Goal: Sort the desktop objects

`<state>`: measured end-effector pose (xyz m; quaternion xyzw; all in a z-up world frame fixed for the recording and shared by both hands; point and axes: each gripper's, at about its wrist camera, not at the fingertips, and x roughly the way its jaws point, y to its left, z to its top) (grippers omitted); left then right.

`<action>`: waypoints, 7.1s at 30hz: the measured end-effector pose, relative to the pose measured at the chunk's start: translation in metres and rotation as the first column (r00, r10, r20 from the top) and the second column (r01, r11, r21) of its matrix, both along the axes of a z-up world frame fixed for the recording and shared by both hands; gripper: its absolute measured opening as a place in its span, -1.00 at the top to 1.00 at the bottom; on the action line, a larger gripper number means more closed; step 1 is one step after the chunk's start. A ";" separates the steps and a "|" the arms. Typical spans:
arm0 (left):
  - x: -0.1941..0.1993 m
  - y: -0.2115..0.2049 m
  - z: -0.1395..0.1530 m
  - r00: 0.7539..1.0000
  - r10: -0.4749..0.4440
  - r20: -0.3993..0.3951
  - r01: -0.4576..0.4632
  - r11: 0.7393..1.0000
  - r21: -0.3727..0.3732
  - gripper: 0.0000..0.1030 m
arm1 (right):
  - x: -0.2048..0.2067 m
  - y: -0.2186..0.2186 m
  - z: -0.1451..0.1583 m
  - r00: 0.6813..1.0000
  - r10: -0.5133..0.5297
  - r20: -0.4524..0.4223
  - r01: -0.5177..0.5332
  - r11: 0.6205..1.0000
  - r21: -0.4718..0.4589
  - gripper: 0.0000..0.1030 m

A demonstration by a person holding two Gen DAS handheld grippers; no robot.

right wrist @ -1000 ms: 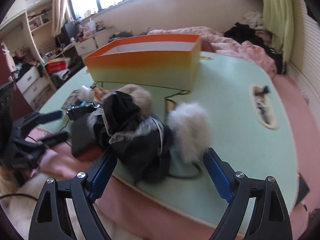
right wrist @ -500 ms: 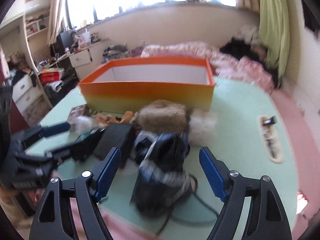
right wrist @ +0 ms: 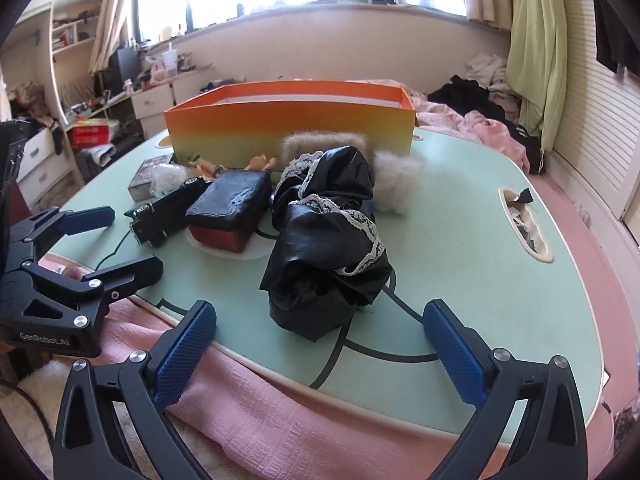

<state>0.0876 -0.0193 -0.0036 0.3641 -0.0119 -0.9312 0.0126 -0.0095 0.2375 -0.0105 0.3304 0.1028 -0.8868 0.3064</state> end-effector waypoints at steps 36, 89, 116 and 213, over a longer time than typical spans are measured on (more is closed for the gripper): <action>-0.002 0.001 0.005 1.000 -0.004 -0.003 0.004 1.000 0.004 -0.99 | -0.003 -0.004 0.000 0.999 0.052 -0.015 -0.052 0.998 -0.027 -1.00; -0.007 -0.003 0.005 1.000 -0.009 -0.015 0.010 1.000 0.008 -0.99 | -0.207 -0.130 0.076 0.878 -0.224 0.423 -0.020 0.866 0.500 0.50; -0.007 -0.007 0.006 1.000 -0.022 -0.014 0.022 1.000 0.007 -0.99 | -0.183 -0.106 0.138 0.883 -0.053 0.467 -0.033 0.984 0.173 0.93; -0.015 -0.007 0.004 0.999 -0.028 0.017 0.028 1.000 0.013 -0.99 | 0.011 -0.017 -0.001 0.998 0.060 -0.016 -0.060 0.998 0.001 -1.00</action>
